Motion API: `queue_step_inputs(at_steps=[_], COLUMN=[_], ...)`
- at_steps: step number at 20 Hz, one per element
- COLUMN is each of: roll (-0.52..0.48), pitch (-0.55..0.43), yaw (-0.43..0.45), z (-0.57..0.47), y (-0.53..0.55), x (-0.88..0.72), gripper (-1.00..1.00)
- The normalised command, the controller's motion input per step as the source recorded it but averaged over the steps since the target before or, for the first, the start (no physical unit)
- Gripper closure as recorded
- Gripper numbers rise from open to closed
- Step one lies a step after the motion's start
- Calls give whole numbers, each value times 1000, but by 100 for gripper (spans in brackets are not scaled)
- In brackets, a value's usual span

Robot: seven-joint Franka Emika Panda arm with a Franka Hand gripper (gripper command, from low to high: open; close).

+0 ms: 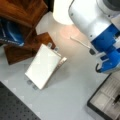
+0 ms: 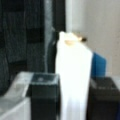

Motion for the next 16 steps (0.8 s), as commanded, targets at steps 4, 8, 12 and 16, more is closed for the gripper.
queue_step_inputs(at_steps=[4,8,12,16], roll=[-82,-77,-57,-26], pitch=[82,80,85,83], yaw=[45,24,9,-4], z=[111,116,127,109], y=[269,233,250,279], x=[195,160,128,111], gripper=[100,100,100,-100])
